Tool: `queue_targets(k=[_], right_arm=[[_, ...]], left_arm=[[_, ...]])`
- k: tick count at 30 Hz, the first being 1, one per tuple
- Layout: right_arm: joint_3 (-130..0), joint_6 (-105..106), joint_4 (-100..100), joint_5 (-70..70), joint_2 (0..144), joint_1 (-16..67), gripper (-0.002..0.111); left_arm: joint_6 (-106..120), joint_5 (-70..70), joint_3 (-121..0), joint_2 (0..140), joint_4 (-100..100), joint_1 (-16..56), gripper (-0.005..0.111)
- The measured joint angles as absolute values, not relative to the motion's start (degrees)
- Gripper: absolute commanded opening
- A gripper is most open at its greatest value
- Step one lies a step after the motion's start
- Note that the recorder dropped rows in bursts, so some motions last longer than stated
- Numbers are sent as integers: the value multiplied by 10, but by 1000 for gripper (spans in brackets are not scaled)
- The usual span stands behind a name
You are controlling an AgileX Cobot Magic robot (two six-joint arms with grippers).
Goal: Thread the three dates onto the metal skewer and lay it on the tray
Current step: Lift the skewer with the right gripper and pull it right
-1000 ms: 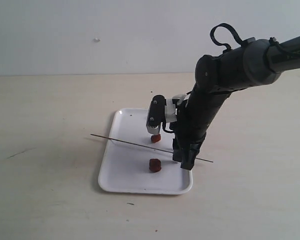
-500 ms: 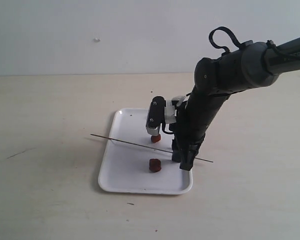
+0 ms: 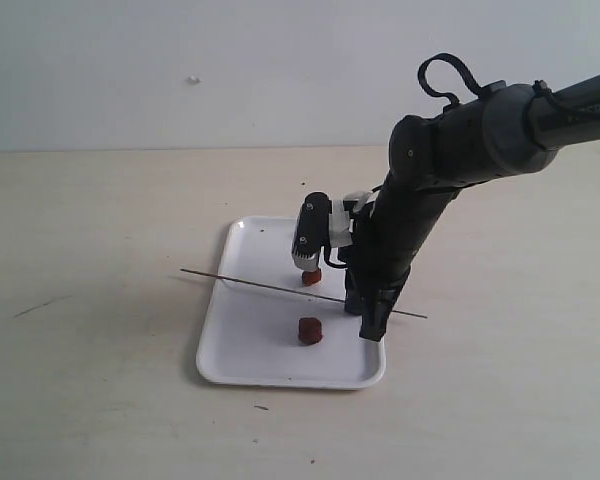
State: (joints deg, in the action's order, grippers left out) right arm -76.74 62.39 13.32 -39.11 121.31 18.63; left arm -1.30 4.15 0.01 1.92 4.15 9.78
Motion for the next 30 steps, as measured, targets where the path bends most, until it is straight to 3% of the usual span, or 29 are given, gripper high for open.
queue_targets(k=[17, 30], right_arm=[[-767, 611, 132, -419, 1166, 186, 0], [-760, 364, 94, -571, 1070, 169, 0]], left_arm=[[-13, 42, 0, 19, 41, 98, 0], [-13, 42, 0, 19, 41, 98, 0]])
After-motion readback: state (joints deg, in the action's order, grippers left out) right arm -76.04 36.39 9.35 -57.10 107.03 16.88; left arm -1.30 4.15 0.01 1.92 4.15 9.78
